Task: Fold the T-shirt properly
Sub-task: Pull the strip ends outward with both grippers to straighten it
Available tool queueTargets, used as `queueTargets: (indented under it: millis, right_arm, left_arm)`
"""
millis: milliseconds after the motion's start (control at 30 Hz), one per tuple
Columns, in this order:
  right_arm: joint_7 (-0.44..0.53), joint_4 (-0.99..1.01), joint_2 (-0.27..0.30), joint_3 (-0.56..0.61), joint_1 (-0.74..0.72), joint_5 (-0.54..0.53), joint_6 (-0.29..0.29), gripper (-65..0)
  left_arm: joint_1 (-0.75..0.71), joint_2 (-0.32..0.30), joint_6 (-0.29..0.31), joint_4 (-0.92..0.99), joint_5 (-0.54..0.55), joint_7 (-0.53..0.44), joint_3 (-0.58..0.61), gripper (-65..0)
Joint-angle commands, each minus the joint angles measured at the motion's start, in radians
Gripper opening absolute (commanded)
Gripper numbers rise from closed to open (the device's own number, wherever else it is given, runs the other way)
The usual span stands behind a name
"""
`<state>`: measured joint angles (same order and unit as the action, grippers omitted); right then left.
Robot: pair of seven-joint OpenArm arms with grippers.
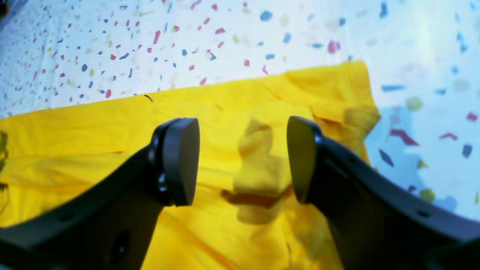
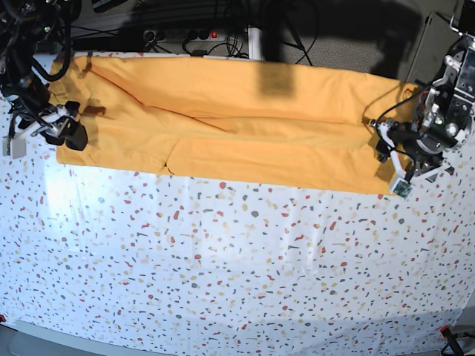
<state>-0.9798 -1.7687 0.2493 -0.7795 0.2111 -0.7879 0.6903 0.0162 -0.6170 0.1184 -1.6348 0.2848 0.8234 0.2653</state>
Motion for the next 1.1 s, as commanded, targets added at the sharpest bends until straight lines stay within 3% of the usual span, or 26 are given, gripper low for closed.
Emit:
queueTargets:
  millis: [0,133,267,433,667,833,1067]
  right_arm:
    - [0.009,-0.039,0.017,-0.006,-0.006,-0.021,0.008,-28.4]
    - [-0.024,-0.11,0.017,-0.006,-0.006,-0.043,0.008,-28.4]
    - [-0.091,-0.152,0.014,-0.027,-0.005,-0.163,0.008,-28.4]
    - [-0.18,-0.19,-0.009,-0.082,0.042,-0.325,0.008,-28.4]
    - [-0.18,-0.295,-0.034,-0.112,0.224,-0.347,0.008,-28.4]
    - [-0.18,-0.371,-0.074,-0.112,0.325,-0.35,0.008,-28.4]
    - [-0.18,-0.415,-0.077,-0.112,0.34,-0.35,0.008,-28.4]
  left_arm:
    - [0.029,-0.021,-0.005,0.0,0.022,-0.002,-0.029,-29.4]
    - [0.059,-0.071,0.085,0.068,0.226,0.017,-0.111,-29.4]
    - [0.055,-0.114,0.241,0.177,0.473,0.048,-0.212,-29.4]
    - [0.053,-0.113,0.388,0.334,0.698,0.074,-0.275,-29.4]
    - [0.053,-0.063,0.41,0.447,0.701,0.056,-0.278,-29.4]
    - [0.052,0.013,0.437,0.483,0.694,0.14,-0.278,-29.4]
    - [0.053,0.015,0.467,0.483,0.89,0.314,-0.278,-29.4]
